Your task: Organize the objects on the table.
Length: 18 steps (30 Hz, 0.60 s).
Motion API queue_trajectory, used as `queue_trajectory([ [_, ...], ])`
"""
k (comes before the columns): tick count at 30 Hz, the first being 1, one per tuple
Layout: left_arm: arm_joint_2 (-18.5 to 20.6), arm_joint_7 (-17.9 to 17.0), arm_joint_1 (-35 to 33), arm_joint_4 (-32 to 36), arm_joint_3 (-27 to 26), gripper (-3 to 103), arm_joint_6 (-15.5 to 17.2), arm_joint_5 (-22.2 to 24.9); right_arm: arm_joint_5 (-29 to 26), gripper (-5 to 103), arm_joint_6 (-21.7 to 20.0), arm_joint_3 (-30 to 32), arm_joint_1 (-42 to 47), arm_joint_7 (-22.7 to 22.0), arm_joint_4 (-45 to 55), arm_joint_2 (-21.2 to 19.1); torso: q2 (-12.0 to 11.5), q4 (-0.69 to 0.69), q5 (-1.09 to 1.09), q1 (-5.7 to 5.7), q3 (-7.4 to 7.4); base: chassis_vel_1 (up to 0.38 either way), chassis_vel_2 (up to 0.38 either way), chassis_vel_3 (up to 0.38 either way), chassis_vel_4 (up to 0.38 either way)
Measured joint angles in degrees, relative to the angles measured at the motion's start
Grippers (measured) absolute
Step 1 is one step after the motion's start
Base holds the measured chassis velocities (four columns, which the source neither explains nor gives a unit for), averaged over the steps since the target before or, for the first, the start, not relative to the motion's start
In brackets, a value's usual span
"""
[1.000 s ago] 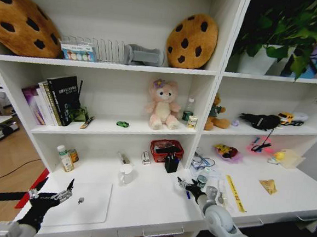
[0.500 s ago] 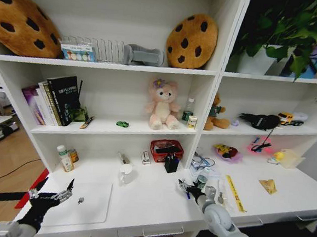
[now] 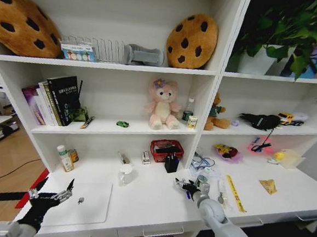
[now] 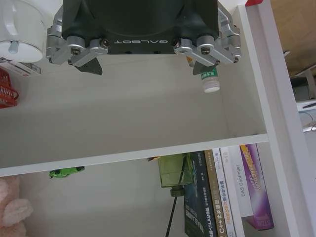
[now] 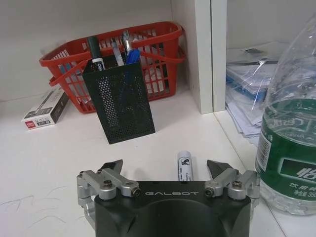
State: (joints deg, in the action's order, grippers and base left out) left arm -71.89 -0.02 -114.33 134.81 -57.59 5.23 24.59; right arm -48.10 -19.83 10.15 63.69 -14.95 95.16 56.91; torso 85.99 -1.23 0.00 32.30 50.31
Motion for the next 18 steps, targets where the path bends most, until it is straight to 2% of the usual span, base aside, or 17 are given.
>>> queue_trajectory([
  [2,0.0,0.0,0.0,0.0,0.0,100,0.0,0.0,0.2,97,-0.1,-0.5,-0.7,-0.5,-0.6,0.2,0.0,0.01,0.00,0.00,0.00,0.000,0.000,0.000,0.000],
  [3,0.0,0.0,0.0,0.0,0.0,100,0.0,0.0,0.4,91,-0.2,-0.6,-1.0,-0.8,-0.9,0.3,0.0,0.02,0.00,0.00,0.00,0.000,0.000,0.000,0.000],
  [4,0.0,0.0,0.0,0.0,0.0,100,0.0,0.0,0.4,91,-0.3,-0.8,-1.4,-1.1,-1.2,0.4,0.0,0.01,0.00,0.00,0.00,0.000,0.000,0.000,0.000],
  [5,0.0,0.0,0.0,0.0,0.0,100,0.0,0.0,0.4,82,-0.3,-0.9,-1.7,-1.4,-1.5,0.4,0.0,0.01,-0.01,0.00,0.00,0.000,0.000,0.000,0.000],
  [6,0.0,0.0,0.0,0.0,0.0,100,0.0,0.0,0.3,78,-0.3,-1.1,-1.9,-1.7,-1.6,0.4,0.0,0.01,-0.01,0.00,0.00,0.000,0.000,0.000,0.000],
  [11,0.0,0.0,0.0,0.0,0.0,100,0.0,0.0,-0.3,78,-0.6,-1.4,-2.0,-2.1,-1.7,0.2,0.0,0.01,-0.01,0.00,0.00,0.000,0.000,0.000,0.000],
  [12,0.0,0.0,0.0,0.0,0.0,100,0.0,0.0,-0.4,62,-0.7,-1.5,-2.0,-2.1,-1.7,0.2,0.0,0.01,-0.02,-0.01,-0.01,0.000,0.000,0.000,0.000],
  [14,0.0,0.0,0.0,0.0,0.0,100,0.0,0.0,-0.5,62,-0.7,-1.5,-1.8,-2.1,-1.7,0.3,0.0,0.01,-0.02,-0.01,-0.01,0.000,0.000,0.000,0.000],
  [15,0.0,0.0,0.0,0.0,0.0,100,0.0,0.0,-0.5,51,-0.7,-1.4,-1.8,-2.1,-1.7,0.3,0.0,0.00,-0.02,-0.01,-0.01,0.000,0.000,0.000,0.000],
  [16,0.0,0.0,0.0,0.0,0.0,100,0.0,0.0,-0.5,51,-0.7,-1.4,-1.7,-2.1,-1.8,0.3,0.0,0.00,-0.02,-0.01,-0.01,0.000,0.000,0.000,0.000],
  [17,0.0,0.0,0.0,0.0,0.0,100,0.0,0.0,-0.5,39,-0.7,-1.4,-1.7,-2.1,-1.8,0.3,0.0,0.00,-0.02,-0.01,-0.01,0.000,0.000,0.000,0.000],
  [18,0.0,0.0,0.0,0.0,0.0,100,0.0,0.0,-0.5,39,-0.7,-1.4,-1.7,-2.1,-1.8,0.3,0.0,0.00,-0.02,-0.01,-0.01,0.000,0.000,0.000,0.000],
])
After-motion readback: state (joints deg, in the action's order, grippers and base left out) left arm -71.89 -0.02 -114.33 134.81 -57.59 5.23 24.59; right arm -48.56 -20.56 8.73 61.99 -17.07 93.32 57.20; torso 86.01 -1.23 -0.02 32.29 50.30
